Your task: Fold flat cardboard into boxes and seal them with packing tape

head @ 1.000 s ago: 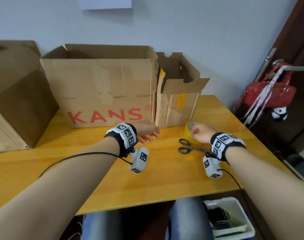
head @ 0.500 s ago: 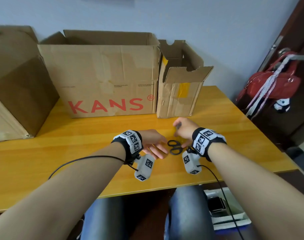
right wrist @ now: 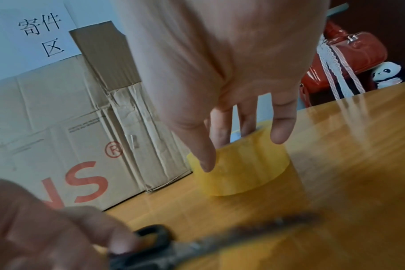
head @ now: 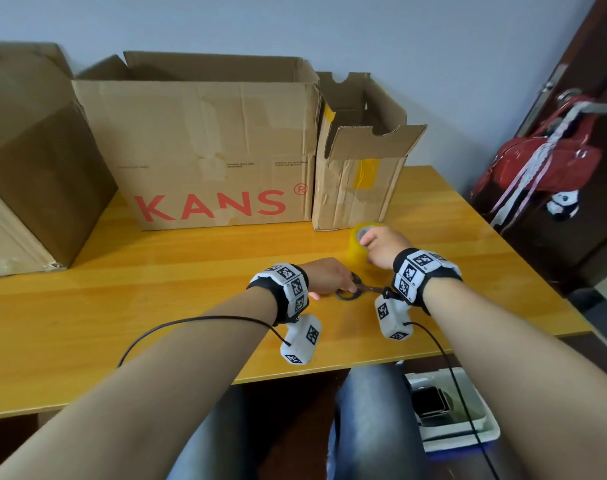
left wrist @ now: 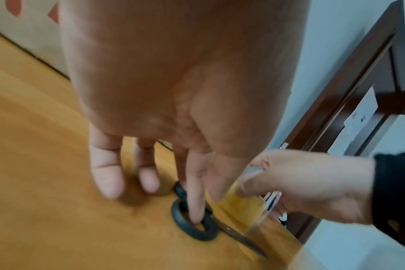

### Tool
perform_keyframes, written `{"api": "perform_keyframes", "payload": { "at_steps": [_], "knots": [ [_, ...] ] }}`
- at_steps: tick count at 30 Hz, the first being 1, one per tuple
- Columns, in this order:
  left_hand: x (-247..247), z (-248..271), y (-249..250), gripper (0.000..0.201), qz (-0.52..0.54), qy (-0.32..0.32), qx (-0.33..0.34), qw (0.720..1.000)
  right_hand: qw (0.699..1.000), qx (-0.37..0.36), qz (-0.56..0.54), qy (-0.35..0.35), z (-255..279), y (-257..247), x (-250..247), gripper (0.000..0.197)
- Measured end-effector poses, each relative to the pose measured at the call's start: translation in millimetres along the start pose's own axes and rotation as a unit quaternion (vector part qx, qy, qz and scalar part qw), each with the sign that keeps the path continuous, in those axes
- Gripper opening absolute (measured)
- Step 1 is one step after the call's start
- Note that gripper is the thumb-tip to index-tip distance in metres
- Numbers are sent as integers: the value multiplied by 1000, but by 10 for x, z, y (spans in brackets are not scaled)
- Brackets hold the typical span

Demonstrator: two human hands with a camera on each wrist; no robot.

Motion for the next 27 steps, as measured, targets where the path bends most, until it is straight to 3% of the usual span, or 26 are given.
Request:
{"api": "perform_keyframes", "payload": {
  "at_steps": [3, 5, 10, 13, 17, 20, 21, 24, 27],
  "knots": [
    [-48, 7, -15, 39, -32, 1, -8, 999, 1000, 14, 9, 10, 1, 152, -65, 39],
    [-195, 36, -104, 19, -54, 22, -30, 998, 999, 26, -7, 19, 16, 249, -98, 43],
    [-702, 194, -493, 22, -70, 120, -95, 986, 998, 48, 0, 43, 61, 304, -140, 43],
    [-822, 297, -623, 21, -56, 135, -112, 983, 998, 42, 17, 52, 75, 223, -137, 47],
    [-790, 309, -652, 16, -27, 132, -126, 983, 998, 25, -18, 55, 82, 127, -86, 37],
    [-702, 211, -574, 52, -4, 122, -126, 984, 998, -6, -60, 30, 75, -4, 24, 38],
    [-676, 182, -529, 50, -1, 118, -124, 985, 997, -19, -66, 19, 60, -57, 49, 38],
    [-654, 74, -375, 19, 10, 139, -82, 987, 996, -34, -80, 5, 6, -135, 93, 38],
    [-602, 16, -269, 36, -9, 138, -76, 987, 996, -31, -82, 17, -3, -156, 96, 35]
  ]
}}
Point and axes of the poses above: each hand's wrist, its own z-axis away from the middle knuckle, its own x-axis out of the palm, y = z × x, the point moved 10 cm from there along -z, towards the middle knuckle, and after that the axes turned 1 degree about -y, right-handed, at the moved point
